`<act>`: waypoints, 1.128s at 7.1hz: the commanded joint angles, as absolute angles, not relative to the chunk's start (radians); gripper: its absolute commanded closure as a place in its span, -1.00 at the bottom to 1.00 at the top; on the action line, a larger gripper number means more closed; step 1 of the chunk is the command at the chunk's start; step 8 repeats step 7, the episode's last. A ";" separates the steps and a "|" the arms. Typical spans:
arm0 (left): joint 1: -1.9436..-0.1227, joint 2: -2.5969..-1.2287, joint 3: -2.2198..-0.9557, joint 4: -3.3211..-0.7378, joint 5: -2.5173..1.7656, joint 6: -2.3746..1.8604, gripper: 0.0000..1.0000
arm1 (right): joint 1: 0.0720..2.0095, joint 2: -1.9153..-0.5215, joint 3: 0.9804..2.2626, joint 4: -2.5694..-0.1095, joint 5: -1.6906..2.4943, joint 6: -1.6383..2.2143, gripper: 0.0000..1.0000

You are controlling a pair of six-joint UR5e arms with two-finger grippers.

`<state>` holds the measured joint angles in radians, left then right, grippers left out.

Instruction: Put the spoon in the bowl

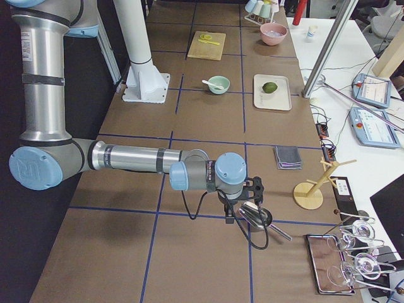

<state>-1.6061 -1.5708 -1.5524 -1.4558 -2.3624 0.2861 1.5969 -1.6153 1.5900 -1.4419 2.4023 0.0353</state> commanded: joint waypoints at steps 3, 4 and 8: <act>-1.606 -1.577 -1.552 -1.459 -2.361 0.261 -1.00 | 1.597 -1.617 1.591 -1.442 2.404 0.037 -1.00; -1.606 -1.580 -1.554 -1.459 -2.361 0.261 -1.00 | 1.597 -1.617 1.591 -1.442 2.404 0.037 -1.00; -1.606 -1.585 -1.554 -1.459 -2.361 0.261 -1.00 | 1.597 -1.615 1.594 -1.442 2.404 0.037 -1.00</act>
